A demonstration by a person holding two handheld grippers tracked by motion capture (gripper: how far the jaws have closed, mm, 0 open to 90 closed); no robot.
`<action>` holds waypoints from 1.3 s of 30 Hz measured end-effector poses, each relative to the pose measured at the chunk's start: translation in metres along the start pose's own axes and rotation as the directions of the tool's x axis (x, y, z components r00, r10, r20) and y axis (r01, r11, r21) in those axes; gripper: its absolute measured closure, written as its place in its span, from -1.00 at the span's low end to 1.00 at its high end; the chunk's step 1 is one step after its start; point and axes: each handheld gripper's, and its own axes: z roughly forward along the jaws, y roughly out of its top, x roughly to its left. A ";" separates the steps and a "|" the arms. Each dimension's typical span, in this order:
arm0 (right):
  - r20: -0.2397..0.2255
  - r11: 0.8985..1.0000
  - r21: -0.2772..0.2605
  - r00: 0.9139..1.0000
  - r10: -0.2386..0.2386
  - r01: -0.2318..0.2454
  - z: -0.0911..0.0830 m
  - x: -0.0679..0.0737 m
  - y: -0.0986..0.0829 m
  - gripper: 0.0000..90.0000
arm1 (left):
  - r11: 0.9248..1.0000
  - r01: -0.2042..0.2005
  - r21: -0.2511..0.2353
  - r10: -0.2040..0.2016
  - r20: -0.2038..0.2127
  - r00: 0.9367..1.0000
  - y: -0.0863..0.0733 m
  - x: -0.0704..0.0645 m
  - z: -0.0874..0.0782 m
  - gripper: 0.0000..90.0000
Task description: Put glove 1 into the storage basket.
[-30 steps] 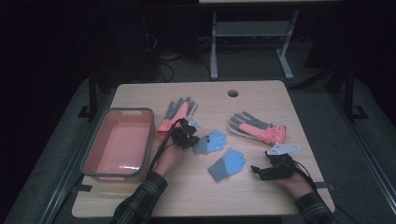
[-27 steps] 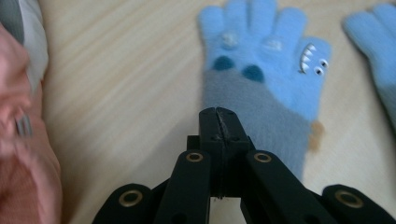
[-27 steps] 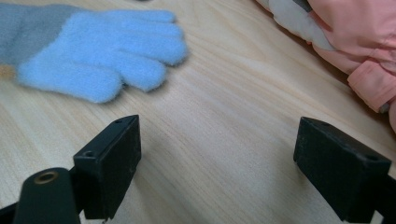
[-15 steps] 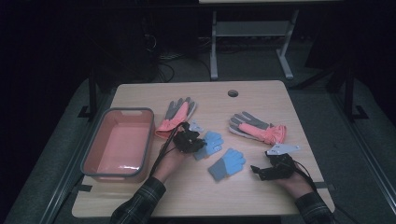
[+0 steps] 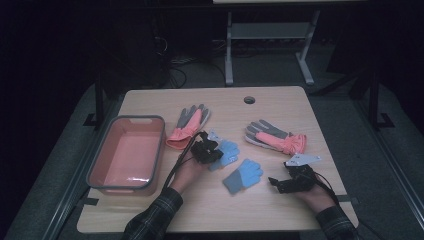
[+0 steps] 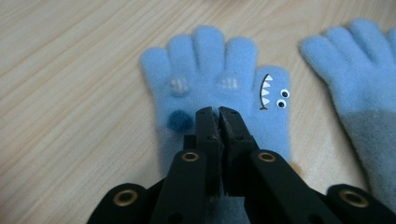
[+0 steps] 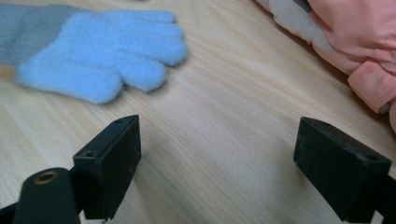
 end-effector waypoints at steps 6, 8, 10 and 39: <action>0.001 1.000 -0.002 1.000 -0.005 0.005 0.000 0.000 0.000 -0.67 | 0.998 0.051 -0.043 -0.049 0.036 0.998 0.000 0.004 -0.008 0.98; 0.001 1.000 -0.002 1.000 -0.004 0.004 0.000 0.000 0.000 -0.67 | 0.996 0.061 -0.068 -0.059 0.036 0.998 0.002 0.004 -0.013 0.98; 0.001 1.000 -0.002 1.000 -0.004 0.004 0.000 0.000 0.000 -0.67 | 0.995 0.066 -0.080 -0.063 0.042 0.997 0.003 0.005 -0.018 0.98; -0.001 1.000 0.003 1.000 -0.005 0.005 0.000 0.000 0.000 -0.68 | 0.990 0.109 -0.093 -0.092 0.167 0.982 0.020 -0.056 -0.037 0.98</action>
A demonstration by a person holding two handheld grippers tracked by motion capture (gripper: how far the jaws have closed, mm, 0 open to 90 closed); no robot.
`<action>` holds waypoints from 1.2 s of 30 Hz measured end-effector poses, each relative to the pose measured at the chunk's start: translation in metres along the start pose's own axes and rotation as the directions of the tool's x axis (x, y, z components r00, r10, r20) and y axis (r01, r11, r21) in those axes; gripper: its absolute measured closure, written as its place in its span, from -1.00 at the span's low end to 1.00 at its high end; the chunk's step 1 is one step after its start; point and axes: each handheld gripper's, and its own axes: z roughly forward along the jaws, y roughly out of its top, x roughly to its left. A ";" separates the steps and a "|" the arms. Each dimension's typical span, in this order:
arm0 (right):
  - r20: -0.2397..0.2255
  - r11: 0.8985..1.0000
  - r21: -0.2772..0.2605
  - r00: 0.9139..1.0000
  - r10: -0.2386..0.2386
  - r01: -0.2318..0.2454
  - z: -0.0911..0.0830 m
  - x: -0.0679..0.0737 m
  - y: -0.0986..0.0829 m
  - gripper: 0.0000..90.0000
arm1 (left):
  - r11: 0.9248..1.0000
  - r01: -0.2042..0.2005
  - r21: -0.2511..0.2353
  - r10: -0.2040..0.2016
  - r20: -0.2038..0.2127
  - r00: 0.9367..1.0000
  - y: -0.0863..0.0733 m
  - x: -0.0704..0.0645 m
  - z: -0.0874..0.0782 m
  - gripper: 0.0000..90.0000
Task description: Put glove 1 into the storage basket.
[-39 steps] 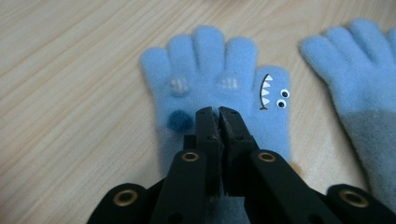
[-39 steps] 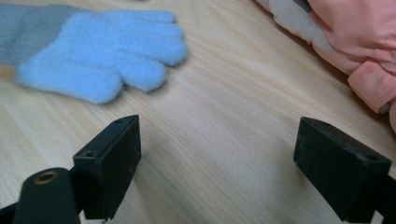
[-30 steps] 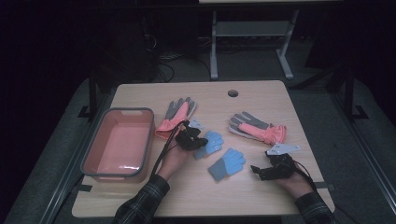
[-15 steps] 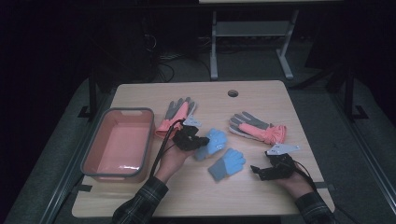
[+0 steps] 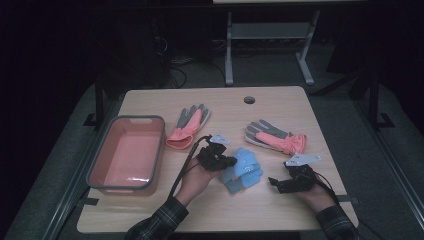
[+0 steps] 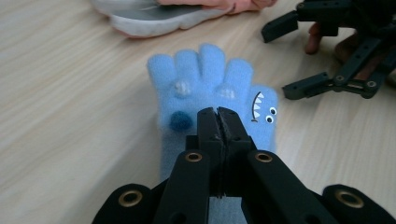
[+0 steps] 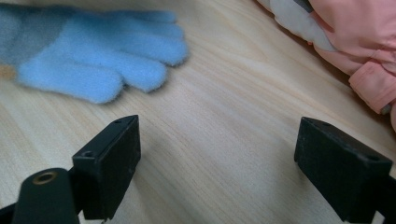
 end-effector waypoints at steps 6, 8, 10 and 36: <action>-0.001 1.000 0.001 1.000 0.002 -0.002 0.000 0.000 0.000 -0.68 | 0.999 0.001 0.033 -0.002 0.004 1.000 0.001 -0.014 0.013 0.98; -0.001 1.000 0.001 1.000 0.002 -0.002 0.000 0.000 0.000 -0.68 | 0.999 0.000 0.045 0.000 0.001 1.000 0.000 -0.017 0.017 0.98; -0.001 1.000 0.001 1.000 0.003 -0.003 0.000 0.000 0.000 -0.68 | 0.998 -0.017 0.063 0.017 -0.008 1.000 -0.001 -0.020 0.021 0.98; -0.003 1.000 -0.001 1.000 0.003 -0.003 0.000 0.000 0.000 -0.69 | 0.977 -0.173 0.122 0.172 0.016 0.985 -0.009 -0.023 0.039 -0.62</action>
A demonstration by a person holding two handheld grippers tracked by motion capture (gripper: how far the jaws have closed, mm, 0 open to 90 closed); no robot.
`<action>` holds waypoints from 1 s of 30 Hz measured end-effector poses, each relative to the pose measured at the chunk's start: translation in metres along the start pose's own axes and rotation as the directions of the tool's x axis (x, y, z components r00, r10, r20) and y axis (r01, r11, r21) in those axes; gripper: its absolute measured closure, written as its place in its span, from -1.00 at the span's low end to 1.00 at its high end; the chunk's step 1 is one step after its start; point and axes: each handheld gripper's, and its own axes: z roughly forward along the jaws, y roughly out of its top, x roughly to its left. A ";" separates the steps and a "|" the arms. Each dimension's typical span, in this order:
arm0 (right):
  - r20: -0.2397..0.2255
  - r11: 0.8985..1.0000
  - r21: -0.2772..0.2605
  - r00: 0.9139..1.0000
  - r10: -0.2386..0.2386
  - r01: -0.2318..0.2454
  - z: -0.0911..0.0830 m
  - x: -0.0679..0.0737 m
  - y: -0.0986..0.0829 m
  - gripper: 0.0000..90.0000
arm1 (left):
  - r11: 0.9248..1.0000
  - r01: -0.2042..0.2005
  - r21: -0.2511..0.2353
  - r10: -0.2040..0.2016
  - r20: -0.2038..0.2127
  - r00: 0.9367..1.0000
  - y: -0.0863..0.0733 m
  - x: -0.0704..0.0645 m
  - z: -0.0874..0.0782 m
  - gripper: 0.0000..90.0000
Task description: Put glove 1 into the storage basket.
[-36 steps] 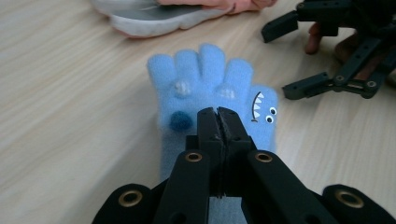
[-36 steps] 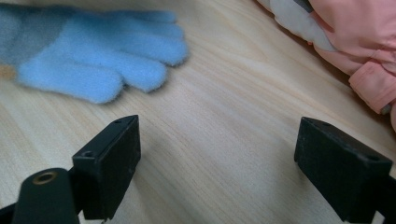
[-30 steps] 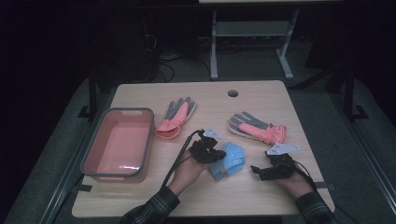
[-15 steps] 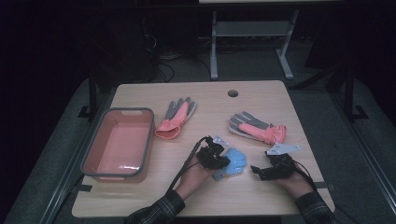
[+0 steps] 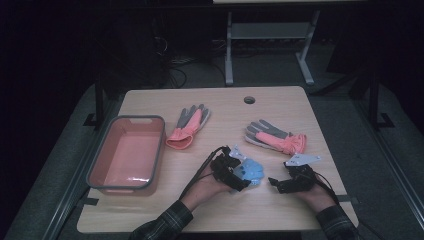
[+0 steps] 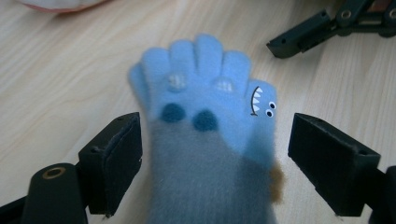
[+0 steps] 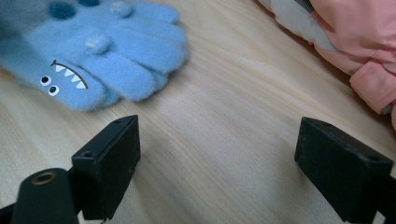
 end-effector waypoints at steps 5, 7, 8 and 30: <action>0.000 1.000 0.001 1.000 -0.004 0.004 0.000 0.000 0.000 -0.68 | 0.998 -0.046 0.037 0.047 -0.016 0.999 -0.001 0.000 0.011 -0.64; 0.000 1.000 0.001 1.000 -0.004 0.004 0.000 0.000 0.000 -0.68 | 0.997 -0.049 0.055 0.050 -0.016 0.999 -0.001 0.001 0.015 -0.65; -0.001 1.000 0.000 1.000 0.000 0.000 0.000 0.000 0.000 -0.68 | 0.997 -0.052 0.061 0.053 -0.013 0.999 -0.002 0.001 0.017 -0.65; -0.005 1.000 -0.001 1.000 -0.003 0.003 0.000 0.000 0.000 -0.69 | 0.996 -0.091 0.018 0.092 -0.037 0.995 -0.007 0.008 0.012 0.27</action>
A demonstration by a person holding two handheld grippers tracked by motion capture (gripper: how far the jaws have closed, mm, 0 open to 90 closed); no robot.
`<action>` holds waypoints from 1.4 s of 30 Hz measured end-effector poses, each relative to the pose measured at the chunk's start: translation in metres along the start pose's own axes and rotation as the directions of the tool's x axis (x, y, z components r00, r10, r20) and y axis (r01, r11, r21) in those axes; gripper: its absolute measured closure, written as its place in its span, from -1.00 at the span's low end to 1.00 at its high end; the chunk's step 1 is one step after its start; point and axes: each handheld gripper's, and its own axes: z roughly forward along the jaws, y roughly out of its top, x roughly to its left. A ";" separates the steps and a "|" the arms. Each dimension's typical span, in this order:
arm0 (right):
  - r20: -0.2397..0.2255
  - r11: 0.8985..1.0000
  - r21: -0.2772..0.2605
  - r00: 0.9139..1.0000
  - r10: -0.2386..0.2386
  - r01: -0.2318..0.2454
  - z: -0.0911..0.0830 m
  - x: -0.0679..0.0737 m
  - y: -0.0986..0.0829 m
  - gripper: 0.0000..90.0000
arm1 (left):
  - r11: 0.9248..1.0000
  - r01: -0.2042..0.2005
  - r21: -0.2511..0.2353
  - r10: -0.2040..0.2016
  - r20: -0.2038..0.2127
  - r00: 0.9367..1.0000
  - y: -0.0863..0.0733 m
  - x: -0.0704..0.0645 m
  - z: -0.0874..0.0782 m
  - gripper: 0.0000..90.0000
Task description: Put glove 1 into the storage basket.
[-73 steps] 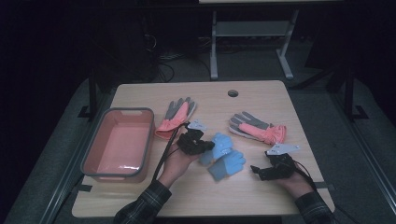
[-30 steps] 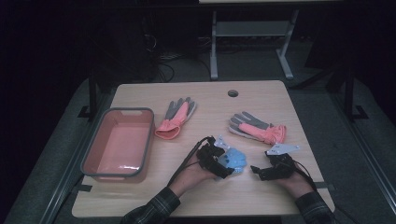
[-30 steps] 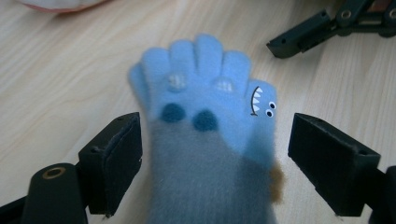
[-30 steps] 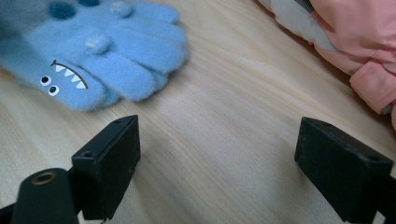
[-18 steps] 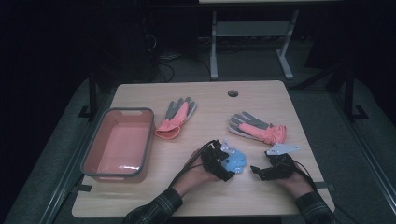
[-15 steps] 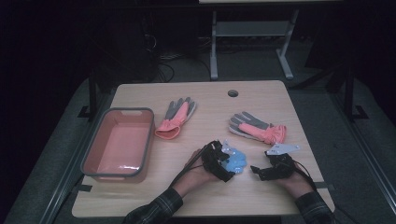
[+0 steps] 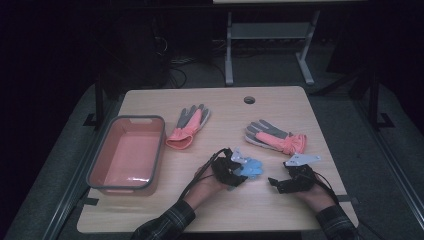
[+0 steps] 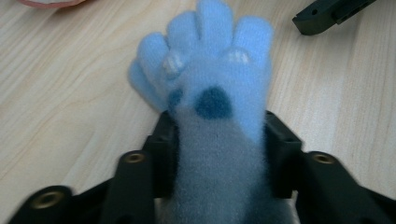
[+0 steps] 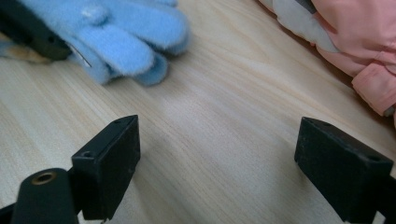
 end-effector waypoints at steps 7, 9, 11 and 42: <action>0.000 1.000 0.000 1.000 0.000 0.000 0.000 0.000 0.000 -0.68 | 1.000 0.002 0.007 -0.002 0.018 1.000 0.001 0.001 -0.001 0.64; 0.000 1.000 0.000 1.000 0.000 0.000 0.000 0.000 0.000 -0.68 | 1.000 0.025 -0.002 -0.025 0.032 0.999 0.001 0.003 -0.001 0.68; 0.002 1.000 -0.002 1.000 -0.002 0.002 0.000 0.000 0.000 -0.68 | 0.999 0.054 -0.006 -0.053 0.065 0.996 -0.001 0.008 -0.001 0.70; -0.001 1.000 -0.003 1.000 -0.007 0.007 0.000 0.000 0.000 -0.70 | 0.979 0.183 -0.094 -0.168 0.144 0.975 0.005 0.031 -0.067 0.72</action>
